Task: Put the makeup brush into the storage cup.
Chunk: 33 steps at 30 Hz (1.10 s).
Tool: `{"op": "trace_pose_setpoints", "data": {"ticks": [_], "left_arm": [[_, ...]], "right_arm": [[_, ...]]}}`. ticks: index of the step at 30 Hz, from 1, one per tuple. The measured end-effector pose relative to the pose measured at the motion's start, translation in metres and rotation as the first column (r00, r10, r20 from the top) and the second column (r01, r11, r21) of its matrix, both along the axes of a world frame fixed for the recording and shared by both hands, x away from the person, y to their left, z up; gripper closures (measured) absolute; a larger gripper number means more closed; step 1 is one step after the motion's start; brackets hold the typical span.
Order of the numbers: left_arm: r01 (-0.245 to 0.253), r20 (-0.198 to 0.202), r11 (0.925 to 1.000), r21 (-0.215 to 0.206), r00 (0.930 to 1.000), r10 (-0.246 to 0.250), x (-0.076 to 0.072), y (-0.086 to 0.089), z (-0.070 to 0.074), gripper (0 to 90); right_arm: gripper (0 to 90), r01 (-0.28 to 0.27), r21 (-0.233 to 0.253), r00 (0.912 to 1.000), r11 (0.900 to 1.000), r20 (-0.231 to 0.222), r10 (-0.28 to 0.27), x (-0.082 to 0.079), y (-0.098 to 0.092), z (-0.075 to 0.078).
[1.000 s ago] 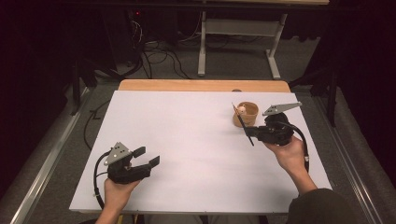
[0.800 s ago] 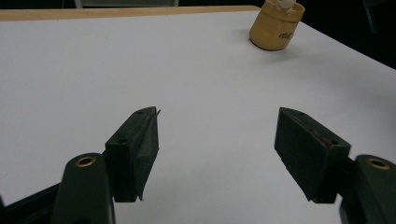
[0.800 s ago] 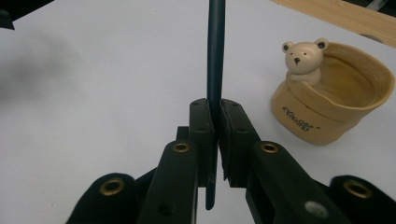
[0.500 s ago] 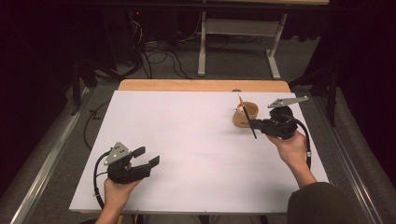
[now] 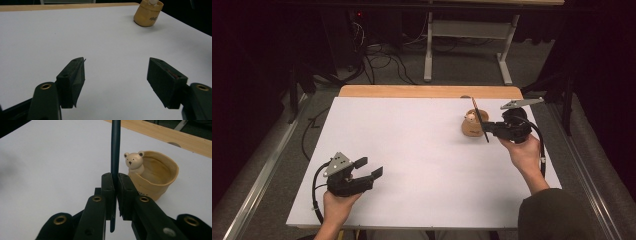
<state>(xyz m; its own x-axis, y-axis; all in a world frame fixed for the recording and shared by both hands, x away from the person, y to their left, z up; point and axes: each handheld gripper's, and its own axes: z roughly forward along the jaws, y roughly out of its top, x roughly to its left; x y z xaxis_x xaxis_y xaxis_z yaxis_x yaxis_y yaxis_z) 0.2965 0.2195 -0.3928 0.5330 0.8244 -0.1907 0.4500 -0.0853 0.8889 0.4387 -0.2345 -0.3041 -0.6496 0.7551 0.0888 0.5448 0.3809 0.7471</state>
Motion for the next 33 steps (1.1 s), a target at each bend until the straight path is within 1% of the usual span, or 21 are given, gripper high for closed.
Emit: {"op": "trace_pose_setpoints", "data": {"ticks": [3, 4, 15, 16, 22, 23, 24, 27, 29, 31, 33], "left_arm": [[0.0, 0.001, 1.0, 0.001, 1.0, 0.0, 0.0, 0.0, 0.0, 31.1], [-0.001, 0.001, 1.0, 0.0, 1.0, 0.001, 0.0, 0.0, 0.0, 31.1], [0.002, 0.004, 1.0, 0.003, 1.0, -0.002, 0.0, 0.0, 0.0, 31.1], [0.001, 0.002, 1.0, 0.003, 1.0, -0.001, 0.0, 0.0, 0.0, 31.0], [0.001, 0.004, 1.0, -0.001, 1.0, -0.001, -0.001, 0.0, 0.001, 31.1], [0.001, 0.004, 1.0, -0.001, 1.0, -0.001, -0.001, 0.0, 0.001, 31.1], [0.002, 0.004, 1.0, 0.001, 1.0, -0.002, -0.001, 0.0, 0.001, 31.1], [0.004, 0.005, 1.0, 0.004, 1.0, -0.004, -0.001, 0.0, 0.001, 31.1], [0.003, 0.003, 1.0, 0.004, 1.0, -0.003, -0.001, 0.0, 0.0, 31.1], [0.002, 0.002, 1.0, 0.003, 1.0, -0.002, 0.0, 0.0, 0.0, 31.1], [0.002, 0.003, 1.0, 0.001, 1.0, -0.002, 0.0, 0.0, 0.0, 31.1]], "right_arm": [[86.1, 0.003, -0.003, 1.0, 1.0, 0.002, -0.003, 0.002, 0.0, 0.001], [86.1, 0.003, -0.001, 0.9999, 1.0, 0.012, -0.002, 0.003, 0.0, 0.002], [86.1, 0.028, 0.002, 0.9995, 1.0, 0.015, -0.028, 0.011, 0.001, 0.007], [86.1, 0.021, 0.001, 0.9994, 1.0, 0.026, -0.021, 0.013, 0.001, 0.008], [86.1, 0.03, -0.006, 0.9991, 1.0, 0.03, -0.029, 0.018, 0.002, 0.009], [86.1, 0.038, -0.004, 0.9988, 0.999, 0.031, -0.038, 0.019, 0.003, 0.01], [86.1, 0.041, -0.003, 0.9984, 0.999, 0.04, -0.041, 0.021, 0.003, 0.011], [86.1, 0.045, 0.003, 0.998, 0.999, 0.044, -0.046, 0.022, 0.003, 0.011], [86.1, 0.05, -0.002, 0.9979, 0.999, 0.04, -0.05, 0.024, 0.004, 0.011], [86.1, 0.048, -0.006, 0.9977, 0.999, 0.049, -0.047, 0.026, 0.005, 0.01], [86.1, 0.053, -0.009, 0.9977, 0.999, 0.044, -0.052, 0.028, 0.006, 0.01]]}}
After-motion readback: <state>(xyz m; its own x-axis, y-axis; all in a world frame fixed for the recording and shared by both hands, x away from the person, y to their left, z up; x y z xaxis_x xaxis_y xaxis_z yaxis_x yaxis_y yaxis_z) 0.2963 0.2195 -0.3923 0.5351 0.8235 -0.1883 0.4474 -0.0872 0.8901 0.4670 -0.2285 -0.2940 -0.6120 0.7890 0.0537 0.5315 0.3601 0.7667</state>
